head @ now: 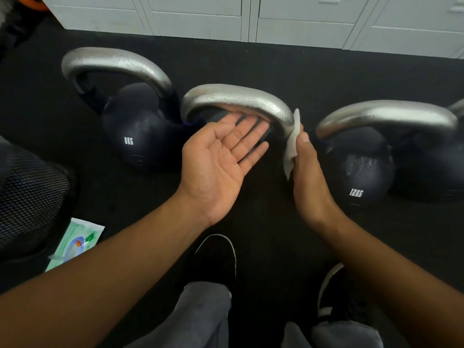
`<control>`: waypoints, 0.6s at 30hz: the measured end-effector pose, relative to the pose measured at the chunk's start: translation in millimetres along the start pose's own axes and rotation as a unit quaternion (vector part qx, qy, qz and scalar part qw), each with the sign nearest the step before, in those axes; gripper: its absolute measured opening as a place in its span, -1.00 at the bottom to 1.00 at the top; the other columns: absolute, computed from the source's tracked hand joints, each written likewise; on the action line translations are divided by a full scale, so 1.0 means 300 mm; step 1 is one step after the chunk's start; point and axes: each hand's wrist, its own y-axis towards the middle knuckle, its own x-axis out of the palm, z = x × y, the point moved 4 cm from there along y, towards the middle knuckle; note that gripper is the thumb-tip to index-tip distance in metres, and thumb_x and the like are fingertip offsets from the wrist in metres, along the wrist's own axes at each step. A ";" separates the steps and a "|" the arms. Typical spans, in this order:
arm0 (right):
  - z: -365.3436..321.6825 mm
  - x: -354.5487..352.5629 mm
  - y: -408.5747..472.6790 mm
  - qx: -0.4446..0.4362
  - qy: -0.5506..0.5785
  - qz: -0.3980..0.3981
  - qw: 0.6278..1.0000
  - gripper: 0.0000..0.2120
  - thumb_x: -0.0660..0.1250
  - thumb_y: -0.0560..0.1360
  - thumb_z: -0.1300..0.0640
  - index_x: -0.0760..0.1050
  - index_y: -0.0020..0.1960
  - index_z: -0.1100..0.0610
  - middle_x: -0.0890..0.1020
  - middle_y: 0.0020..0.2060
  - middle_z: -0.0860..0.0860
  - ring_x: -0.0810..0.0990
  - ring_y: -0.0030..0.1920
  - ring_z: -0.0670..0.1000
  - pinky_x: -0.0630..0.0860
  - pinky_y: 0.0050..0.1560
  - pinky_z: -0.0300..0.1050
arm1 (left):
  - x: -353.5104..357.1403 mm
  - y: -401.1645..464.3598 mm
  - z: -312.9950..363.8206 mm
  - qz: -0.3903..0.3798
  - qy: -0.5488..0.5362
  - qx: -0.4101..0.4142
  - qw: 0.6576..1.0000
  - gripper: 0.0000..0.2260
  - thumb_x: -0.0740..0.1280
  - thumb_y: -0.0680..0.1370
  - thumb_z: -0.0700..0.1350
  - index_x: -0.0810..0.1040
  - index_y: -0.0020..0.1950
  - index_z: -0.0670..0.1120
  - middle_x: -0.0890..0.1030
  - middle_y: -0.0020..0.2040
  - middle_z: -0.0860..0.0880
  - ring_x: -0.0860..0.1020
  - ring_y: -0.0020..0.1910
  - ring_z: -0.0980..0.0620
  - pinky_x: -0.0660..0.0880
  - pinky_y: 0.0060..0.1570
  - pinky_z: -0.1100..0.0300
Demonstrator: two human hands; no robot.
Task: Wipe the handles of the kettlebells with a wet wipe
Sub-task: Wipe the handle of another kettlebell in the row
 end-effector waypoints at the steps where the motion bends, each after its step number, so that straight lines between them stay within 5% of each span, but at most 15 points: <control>1: -0.008 0.002 -0.001 -0.010 -0.008 -0.002 1.000 -0.31 -0.02 0.67 -0.28 0.03 0.71 -0.01 0.24 0.65 -0.06 0.16 0.65 -0.11 0.09 0.66 0.13 | 0.001 -0.002 -0.001 0.000 0.003 0.003 1.000 -0.52 0.09 0.65 -0.11 0.30 0.58 -0.18 0.57 0.42 -0.16 0.58 0.38 -0.08 0.42 0.46 -0.11; 7: 0.001 0.019 -0.070 -0.021 -0.053 0.009 0.998 -0.27 -0.05 0.64 -0.31 -0.14 0.71 -0.05 0.00 0.70 -0.15 -0.04 0.66 -0.22 0.00 0.69 0.07 | -0.003 -0.002 0.000 0.000 0.002 0.002 1.000 -0.53 0.05 0.67 -0.11 0.30 0.57 -0.19 0.58 0.41 -0.16 0.58 0.37 -0.09 0.40 0.47 -0.11; 14: -0.030 -0.008 -0.019 -0.022 -0.031 0.006 0.999 -0.36 -0.03 0.67 -0.26 0.04 0.70 -0.08 0.29 0.63 -0.11 0.20 0.63 -0.16 0.14 0.65 0.09 | -0.002 0.001 -0.001 0.005 -0.002 0.000 1.000 -0.52 0.06 0.67 -0.10 0.30 0.59 -0.20 0.58 0.41 -0.17 0.58 0.37 -0.09 0.41 0.47 -0.11; 18: -0.048 0.012 -0.036 -0.042 -0.096 0.009 0.995 -0.33 -0.07 0.67 -0.25 -0.13 0.70 -0.07 0.03 0.70 -0.12 -0.02 0.67 -0.19 0.01 0.68 0.10 | -0.004 0.004 0.002 0.009 -0.002 0.001 1.000 -0.52 0.08 0.66 -0.10 0.32 0.58 -0.20 0.59 0.40 -0.17 0.59 0.36 -0.09 0.42 0.46 -0.11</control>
